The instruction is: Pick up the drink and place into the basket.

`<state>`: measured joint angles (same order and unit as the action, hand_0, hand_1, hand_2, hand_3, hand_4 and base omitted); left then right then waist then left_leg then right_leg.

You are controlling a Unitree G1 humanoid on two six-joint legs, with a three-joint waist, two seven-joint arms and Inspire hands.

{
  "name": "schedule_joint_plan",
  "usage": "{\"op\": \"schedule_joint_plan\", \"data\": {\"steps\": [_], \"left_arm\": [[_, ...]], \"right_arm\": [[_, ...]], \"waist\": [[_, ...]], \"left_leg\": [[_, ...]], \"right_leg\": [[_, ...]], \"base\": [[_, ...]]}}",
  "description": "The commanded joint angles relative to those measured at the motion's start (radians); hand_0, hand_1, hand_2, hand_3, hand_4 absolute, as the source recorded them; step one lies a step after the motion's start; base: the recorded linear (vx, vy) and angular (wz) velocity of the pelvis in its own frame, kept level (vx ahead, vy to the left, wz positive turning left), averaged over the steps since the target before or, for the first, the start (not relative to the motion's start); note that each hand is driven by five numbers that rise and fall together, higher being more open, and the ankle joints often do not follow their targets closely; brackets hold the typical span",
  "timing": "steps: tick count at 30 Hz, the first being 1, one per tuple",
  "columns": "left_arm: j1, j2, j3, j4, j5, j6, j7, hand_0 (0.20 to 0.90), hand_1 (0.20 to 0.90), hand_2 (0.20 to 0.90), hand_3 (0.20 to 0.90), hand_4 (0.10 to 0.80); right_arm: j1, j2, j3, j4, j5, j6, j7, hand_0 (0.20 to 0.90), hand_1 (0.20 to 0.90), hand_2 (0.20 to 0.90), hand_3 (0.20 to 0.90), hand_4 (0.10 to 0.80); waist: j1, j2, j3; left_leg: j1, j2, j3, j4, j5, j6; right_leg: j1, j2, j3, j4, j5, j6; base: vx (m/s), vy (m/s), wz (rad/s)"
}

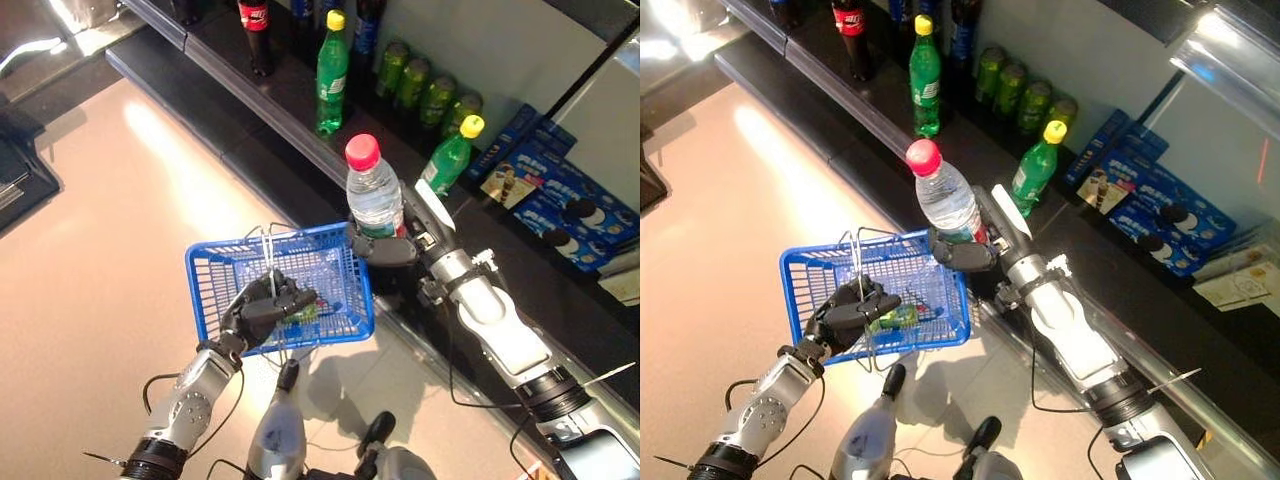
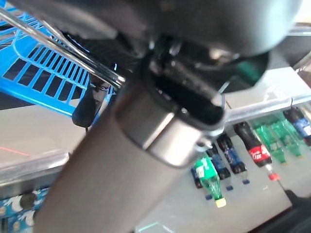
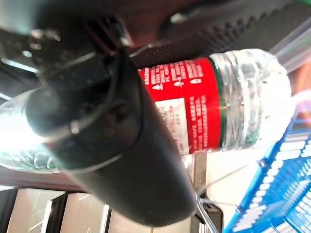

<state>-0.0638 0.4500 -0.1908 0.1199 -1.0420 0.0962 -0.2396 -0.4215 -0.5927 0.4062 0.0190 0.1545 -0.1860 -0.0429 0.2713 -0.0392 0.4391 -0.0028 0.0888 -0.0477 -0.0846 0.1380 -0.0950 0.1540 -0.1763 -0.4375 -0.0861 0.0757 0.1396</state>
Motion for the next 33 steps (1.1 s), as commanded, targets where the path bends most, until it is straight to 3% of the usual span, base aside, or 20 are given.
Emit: {"op": "schedule_joint_plan", "data": {"steps": [1,16,22,33], "left_arm": [[-0.122,-0.032,-0.083,-0.233,-0.081,-0.132,-0.091,0.3,0.3,0.3,0.2,0.1],[-0.159,-0.013,-0.106,-0.397,-0.114,-0.121,-0.09,0.3,0.3,0.3,0.2,0.1],[-0.165,-0.016,-0.117,-0.432,-0.128,-0.124,-0.11,0.3,0.3,0.3,0.2,0.1],[-0.194,-0.019,-0.141,-0.494,-0.138,-0.129,-0.151,0.3,0.3,0.3,0.2,0.1]], "right_arm": [[-0.088,0.029,0.069,-0.091,0.017,-0.189,-0.054,0.3,0.3,0.3,0.2,0.1],[-0.065,0.055,0.131,-0.062,0.04,-0.168,-0.04,0.3,0.3,0.3,0.2,0.1],[-0.045,0.081,0.141,-0.039,0.047,-0.183,-0.093,0.3,0.3,0.3,0.2,0.1],[-0.041,0.093,0.189,0.038,-0.05,-0.126,-0.105,0.3,0.3,0.3,0.2,0.1]], "waist": [[-0.017,-0.017,-0.348],[-0.007,-0.015,-0.356],[-0.01,-0.01,-0.357],[-0.005,-0.004,-0.361]], "left_leg": [[-0.014,-0.01,0.044,-0.003,-0.044,0.01],[-0.028,-0.017,0.024,-0.003,-0.031,0.006],[-0.033,-0.019,0.024,-0.003,-0.029,0.004],[-0.037,-0.025,0.011,-0.003,-0.027,0.005]], "right_leg": [[0.079,0.0,-0.039,0.005,-0.075,0.012],[0.077,0.0,-0.052,0.009,-0.076,0.012],[0.07,-0.002,-0.048,0.007,-0.073,0.014],[0.069,-0.006,-0.055,0.009,-0.075,0.013]], "base": [[0.0,0.0,0.0],[-0.004,0.002,0.04],[0.0,0.0,0.0],[-0.002,0.003,0.0]]}}
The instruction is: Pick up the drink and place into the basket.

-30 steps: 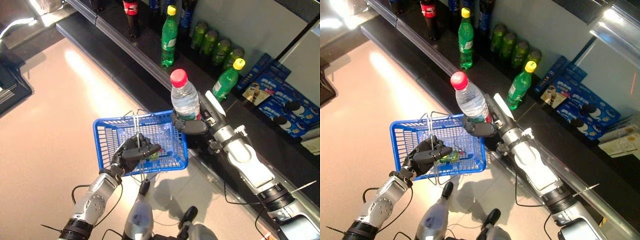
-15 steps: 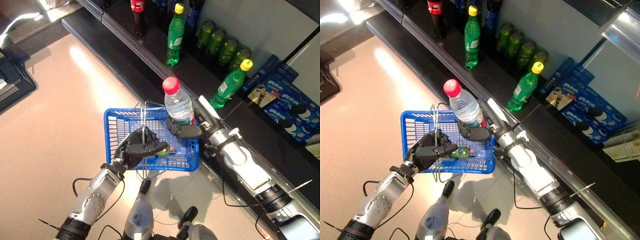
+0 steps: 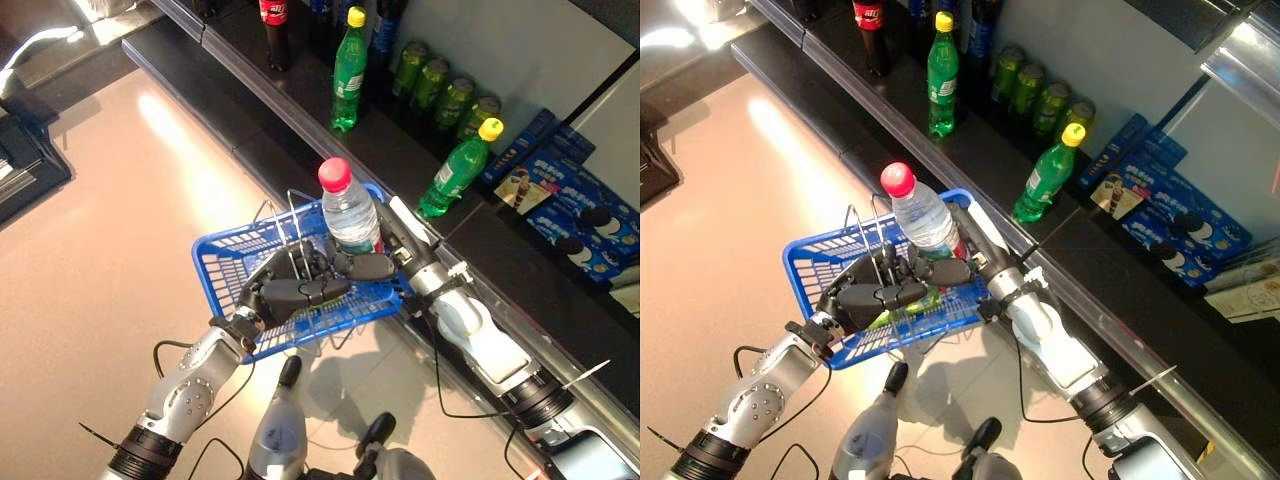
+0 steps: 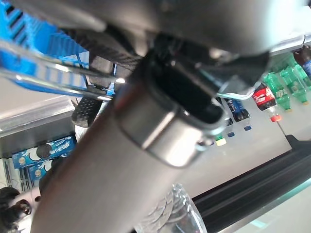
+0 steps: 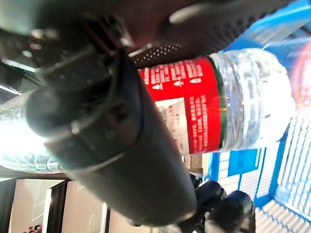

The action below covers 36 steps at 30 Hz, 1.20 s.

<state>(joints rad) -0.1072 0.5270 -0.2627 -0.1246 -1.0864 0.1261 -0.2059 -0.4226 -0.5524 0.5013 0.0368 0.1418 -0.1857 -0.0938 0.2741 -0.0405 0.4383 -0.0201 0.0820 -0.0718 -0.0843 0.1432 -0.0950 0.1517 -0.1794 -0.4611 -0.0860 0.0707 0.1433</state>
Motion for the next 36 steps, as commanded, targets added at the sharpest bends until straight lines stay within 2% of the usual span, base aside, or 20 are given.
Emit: {"op": "schedule_joint_plan", "data": {"steps": [1,12,29,36], "left_arm": [[-0.153,-0.096,-0.071,-0.254,-0.095,-0.159,-0.184,0.3,0.3,0.3,0.2,0.1],[-0.17,-0.087,-0.081,-0.283,-0.086,-0.168,-0.219,0.3,0.3,0.3,0.2,0.1],[-0.184,-0.092,-0.099,-0.307,-0.082,-0.134,-0.259,0.3,0.3,0.3,0.2,0.1],[-0.19,-0.09,-0.127,-0.312,-0.058,-0.113,-0.295,0.3,0.3,0.3,0.2,0.1]], "right_arm": [[-0.04,0.052,0.099,0.027,-0.042,-0.12,-0.056,0.3,0.3,0.3,0.2,0.1],[-0.045,0.034,0.143,0.102,-0.163,-0.043,-0.08,0.3,0.3,0.3,0.2,0.1],[-0.068,0.022,0.162,0.144,-0.276,-0.011,-0.079,0.3,0.3,0.3,0.2,0.1],[-0.109,-0.007,0.179,0.142,-0.303,0.038,-0.046,0.3,0.3,0.3,0.2,0.1]], "waist": [[-0.007,-0.003,-0.361],[-0.004,-0.007,-0.365],[-0.003,-0.008,-0.367],[-0.003,-0.012,-0.366]], "left_leg": [[-0.02,-0.018,0.033,-0.003,-0.031,0.005],[-0.023,-0.018,0.023,-0.003,-0.029,0.001],[-0.022,-0.02,0.015,-0.003,-0.027,0.0],[-0.019,-0.021,0.012,-0.003,-0.026,-0.001]], "right_leg": [[0.072,-0.002,-0.031,0.009,-0.071,0.009],[0.069,-0.001,-0.033,0.01,-0.071,0.009],[0.07,0.0,-0.032,0.007,-0.067,0.007],[0.07,0.001,-0.034,0.008,-0.066,0.006]], "base": [[0.0,0.0,0.0],[0.0,0.0,0.0],[0.0,0.0,0.0],[0.0,0.0,0.0]]}}
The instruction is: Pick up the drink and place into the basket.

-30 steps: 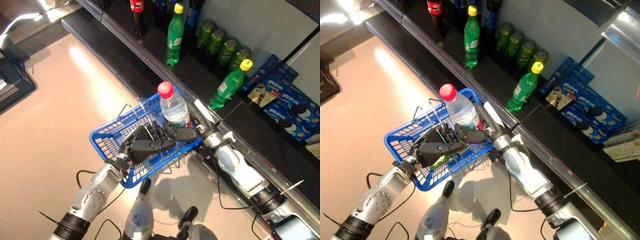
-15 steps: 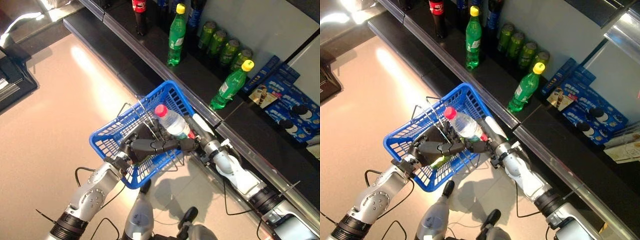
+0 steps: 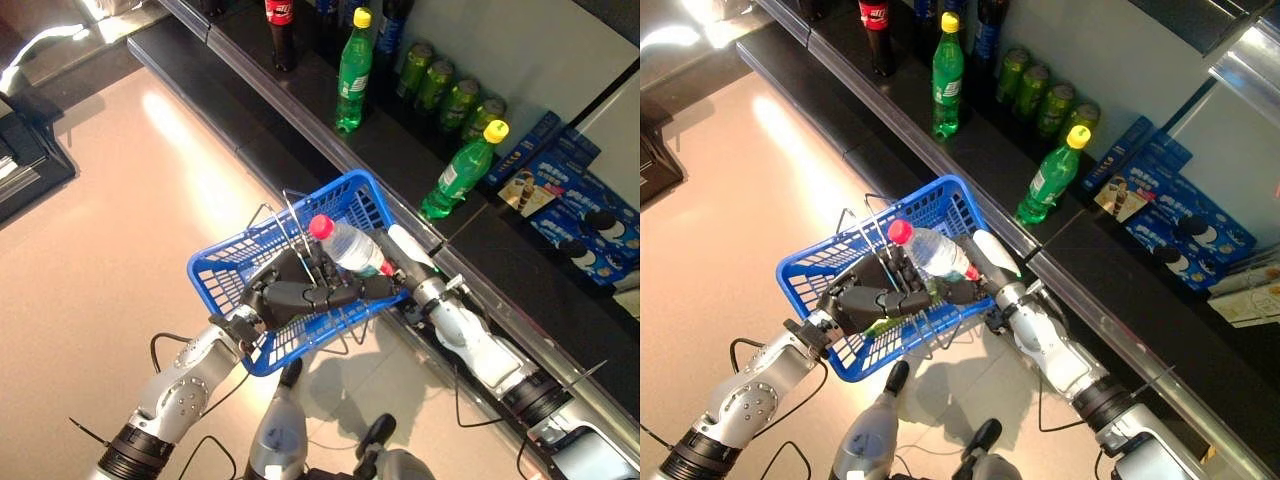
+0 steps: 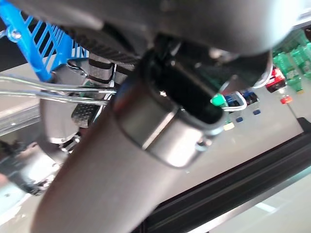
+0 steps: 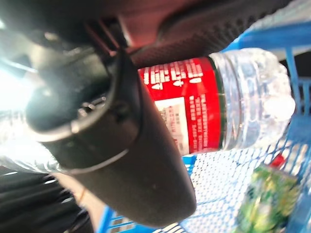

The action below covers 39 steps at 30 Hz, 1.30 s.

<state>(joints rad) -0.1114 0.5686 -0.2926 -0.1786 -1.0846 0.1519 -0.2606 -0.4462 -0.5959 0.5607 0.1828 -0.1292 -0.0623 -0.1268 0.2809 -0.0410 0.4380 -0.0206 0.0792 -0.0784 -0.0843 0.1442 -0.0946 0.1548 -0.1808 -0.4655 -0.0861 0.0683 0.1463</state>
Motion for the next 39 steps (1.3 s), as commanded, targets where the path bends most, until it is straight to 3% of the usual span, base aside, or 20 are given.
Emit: {"op": "schedule_joint_plan", "data": {"steps": [1,16,31,39], "left_arm": [[-0.187,-0.131,-0.099,-0.258,-0.059,-0.139,-0.241,0.3,0.3,0.3,0.2,0.1],[-0.224,-0.15,-0.14,-0.263,-0.024,-0.116,-0.259,0.3,0.3,0.3,0.2,0.1],[-0.257,-0.165,-0.167,-0.27,0.014,-0.089,-0.283,0.3,0.3,0.3,0.2,0.1],[-0.289,-0.159,-0.197,-0.267,0.044,-0.078,-0.313,0.3,0.3,0.3,0.2,0.1]], "right_arm": [[-0.088,0.035,0.121,-0.002,-0.032,-0.083,-0.012,0.3,0.3,0.3,0.2,0.1],[-0.124,0.06,0.134,0.035,-0.015,0.027,0.05,0.3,0.3,0.3,0.2,0.1],[-0.192,0.06,0.177,0.033,-0.1,0.056,0.125,0.3,0.3,0.3,0.2,0.1],[-0.278,0.026,0.229,0.063,-0.174,0.091,0.225,0.3,0.3,0.3,0.2,0.1]], "waist": [[-0.009,-0.012,-0.366],[-0.017,-0.016,-0.37],[-0.017,-0.024,-0.371],[-0.006,-0.031,-0.37]], "left_leg": [[-0.019,-0.018,0.018,-0.003,-0.027,-0.001],[-0.012,-0.019,0.015,-0.003,-0.028,0.0],[-0.008,-0.019,0.014,-0.003,-0.027,0.0],[0.0,-0.019,0.008,-0.003,-0.028,-0.002]], "right_leg": [[0.067,0.003,-0.029,0.008,-0.063,0.003],[0.065,0.004,-0.025,0.008,-0.06,-0.001],[0.066,0.007,-0.025,0.009,-0.059,-0.004],[0.075,0.009,-0.032,0.01,-0.062,-0.006]], "base": [[0.0,0.0,0.0],[-0.001,0.0,0.03],[0.0,0.0,0.0],[0.002,-0.003,0.0]]}}
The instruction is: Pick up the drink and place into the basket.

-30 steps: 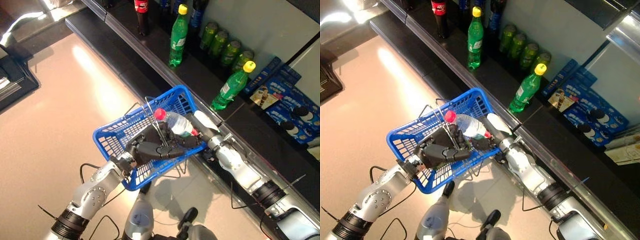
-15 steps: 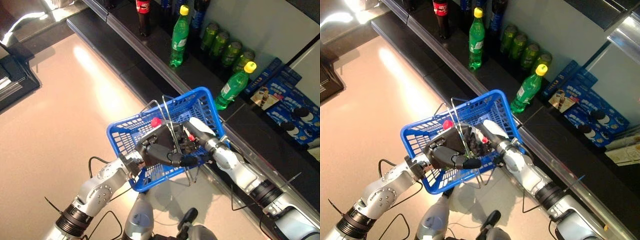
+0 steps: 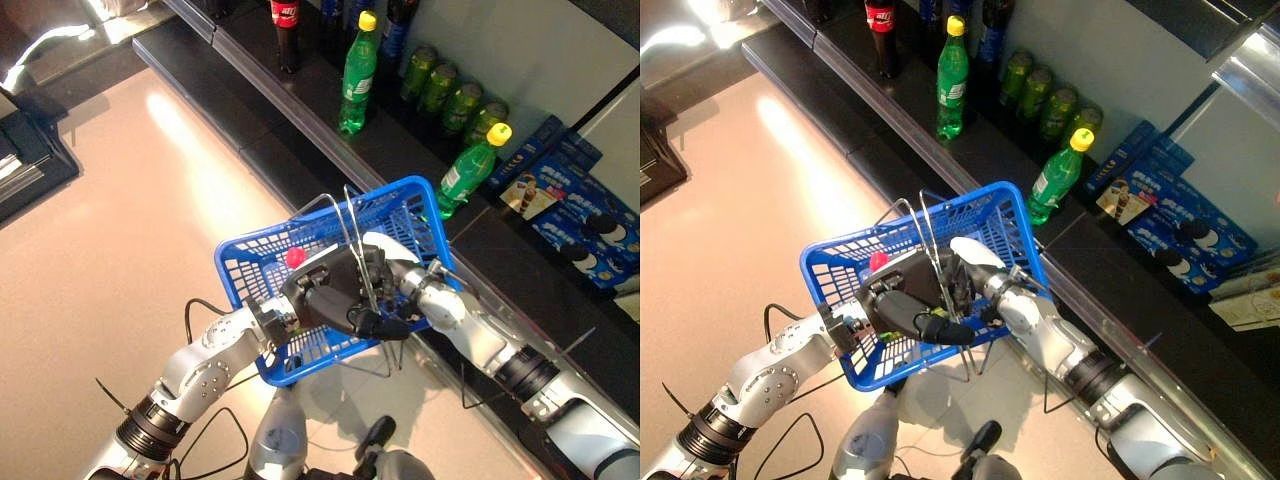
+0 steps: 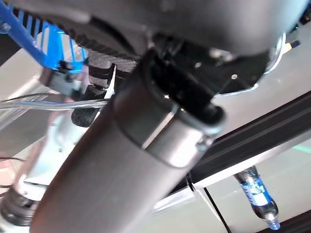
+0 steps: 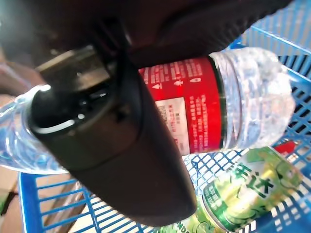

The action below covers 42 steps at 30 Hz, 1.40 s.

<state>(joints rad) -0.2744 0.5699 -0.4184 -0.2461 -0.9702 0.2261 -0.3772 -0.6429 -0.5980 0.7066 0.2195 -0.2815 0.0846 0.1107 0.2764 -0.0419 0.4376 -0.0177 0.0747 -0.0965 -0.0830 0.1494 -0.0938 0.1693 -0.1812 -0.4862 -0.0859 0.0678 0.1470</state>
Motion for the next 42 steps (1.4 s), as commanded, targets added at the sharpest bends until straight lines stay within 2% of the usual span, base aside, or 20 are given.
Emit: {"op": "schedule_joint_plan", "data": {"steps": [1,6,15,27,42], "left_arm": [[-0.131,-0.162,-0.079,-0.199,-0.066,-0.153,-0.198,0.3,0.3,0.3,0.2,0.1],[-0.163,-0.177,-0.112,-0.185,-0.049,-0.156,-0.204,0.3,0.3,0.3,0.2,0.1],[-0.186,-0.208,-0.125,-0.16,-0.028,-0.138,-0.223,0.3,0.3,0.3,0.2,0.1],[-0.19,-0.228,-0.131,-0.161,-0.023,-0.127,-0.236,0.3,0.3,0.3,0.2,0.1],[-0.206,-0.26,-0.139,-0.155,-0.017,-0.112,-0.247,0.3,0.3,0.3,0.2,0.1]], "right_arm": [[-0.094,0.028,0.091,0.035,-0.027,-0.05,-0.004,0.3,0.3,0.3,0.2,0.1],[-0.158,0.038,0.121,0.084,-0.045,-0.039,0.027,0.3,0.3,0.3,0.2,0.1],[-0.207,0.075,0.137,0.15,-0.076,-0.014,0.086,0.3,0.3,0.3,0.2,0.1],[-0.227,0.107,0.15,0.206,-0.142,0.038,0.129,0.3,0.3,0.3,0.2,0.1],[-0.245,0.158,0.165,0.321,-0.214,0.061,0.196,0.3,0.3,0.3,0.2,0.1]], "waist": [[0.0,-0.032,-0.369],[0.002,-0.038,-0.372],[0.013,-0.042,-0.375],[0.022,-0.044,-0.374],[0.034,-0.05,-0.375]], "left_leg": [[-0.003,-0.014,0.024,-0.004,-0.033,-0.004],[-0.001,-0.017,0.015,-0.004,-0.03,-0.003],[0.006,-0.019,0.004,-0.004,-0.033,-0.005],[0.007,-0.021,-0.004,-0.004,-0.032,-0.004],[0.006,-0.023,-0.01,-0.004,-0.033,-0.004]], "right_leg": [[0.062,0.01,-0.013,0.01,-0.061,-0.007],[0.065,0.011,-0.019,0.01,-0.059,-0.009],[0.07,0.014,-0.022,0.016,-0.065,-0.014],[0.073,0.016,-0.029,0.017,-0.067,-0.019],[0.075,0.017,-0.037,0.015,-0.068,-0.022]], "base": [[0.0,0.0,0.0],[0.012,-0.004,0.02],[0.003,-0.001,0.01],[0.004,0.002,0.03],[0.0,0.0,0.0]]}}
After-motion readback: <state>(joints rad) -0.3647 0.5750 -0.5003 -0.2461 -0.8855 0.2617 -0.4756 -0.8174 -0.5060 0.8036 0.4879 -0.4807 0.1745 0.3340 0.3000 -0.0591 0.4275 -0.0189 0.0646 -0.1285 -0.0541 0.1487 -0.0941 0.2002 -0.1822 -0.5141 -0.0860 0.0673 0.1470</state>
